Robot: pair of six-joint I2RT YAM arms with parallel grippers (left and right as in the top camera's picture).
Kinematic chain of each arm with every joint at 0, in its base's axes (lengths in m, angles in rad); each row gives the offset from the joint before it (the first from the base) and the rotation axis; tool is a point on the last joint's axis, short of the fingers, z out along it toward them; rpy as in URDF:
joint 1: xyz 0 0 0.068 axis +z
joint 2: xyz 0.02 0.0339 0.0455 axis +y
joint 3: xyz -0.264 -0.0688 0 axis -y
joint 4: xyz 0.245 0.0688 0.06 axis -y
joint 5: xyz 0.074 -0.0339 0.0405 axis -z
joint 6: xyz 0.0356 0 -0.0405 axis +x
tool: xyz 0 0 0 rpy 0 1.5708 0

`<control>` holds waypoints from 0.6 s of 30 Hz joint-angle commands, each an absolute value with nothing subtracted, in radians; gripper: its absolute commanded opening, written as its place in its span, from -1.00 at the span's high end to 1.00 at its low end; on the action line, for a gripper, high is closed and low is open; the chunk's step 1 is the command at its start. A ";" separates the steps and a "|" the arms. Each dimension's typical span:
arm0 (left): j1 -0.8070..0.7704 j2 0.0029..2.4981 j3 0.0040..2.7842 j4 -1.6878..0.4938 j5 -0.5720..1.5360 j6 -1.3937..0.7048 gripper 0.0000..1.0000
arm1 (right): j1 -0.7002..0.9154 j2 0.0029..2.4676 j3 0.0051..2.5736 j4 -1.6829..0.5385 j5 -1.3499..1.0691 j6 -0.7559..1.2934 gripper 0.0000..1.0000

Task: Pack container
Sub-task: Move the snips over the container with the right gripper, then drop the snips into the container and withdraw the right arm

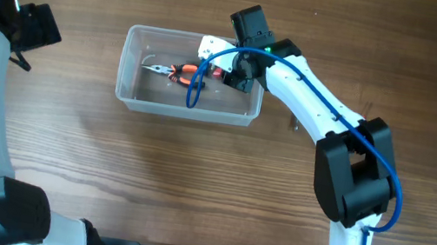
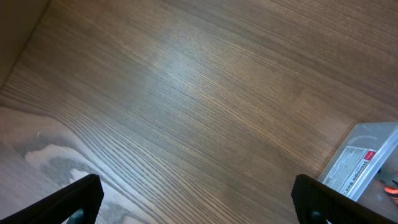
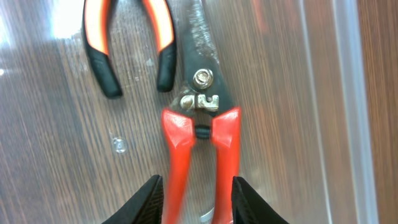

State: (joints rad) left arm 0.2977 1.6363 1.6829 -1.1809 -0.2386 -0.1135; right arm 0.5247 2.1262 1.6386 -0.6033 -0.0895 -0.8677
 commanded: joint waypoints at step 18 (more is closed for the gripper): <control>0.301 1.639 1.682 -1.179 -0.244 -0.112 -0.99 | 0.276 1.376 1.670 -0.894 0.064 0.005 0.02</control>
State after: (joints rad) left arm 0.2977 1.6363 1.6829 -1.1812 -0.2386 -0.1135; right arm 0.3885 1.3792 1.6833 -0.7845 0.0189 -0.2966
